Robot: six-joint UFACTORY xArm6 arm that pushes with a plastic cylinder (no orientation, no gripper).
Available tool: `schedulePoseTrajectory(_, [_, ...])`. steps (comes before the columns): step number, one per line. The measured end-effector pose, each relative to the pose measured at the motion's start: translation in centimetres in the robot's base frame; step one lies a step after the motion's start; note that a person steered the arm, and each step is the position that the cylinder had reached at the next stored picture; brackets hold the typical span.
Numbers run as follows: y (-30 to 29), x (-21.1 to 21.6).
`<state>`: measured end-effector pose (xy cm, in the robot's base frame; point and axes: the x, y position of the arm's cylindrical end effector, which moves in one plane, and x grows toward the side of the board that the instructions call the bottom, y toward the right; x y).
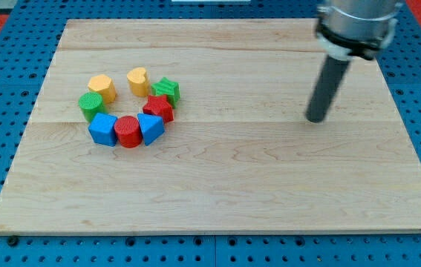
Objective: Slide the yellow heart left a bit
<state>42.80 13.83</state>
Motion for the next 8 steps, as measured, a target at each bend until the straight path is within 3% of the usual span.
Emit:
schedulePoseTrajectory(3, [-15.4, -6.3])
schedulePoseTrajectory(4, [-16.0, -9.4])
schedulePoseTrajectory(5, [-21.0, -9.6])
schedulePoseTrajectory(8, [-25.5, -9.6])
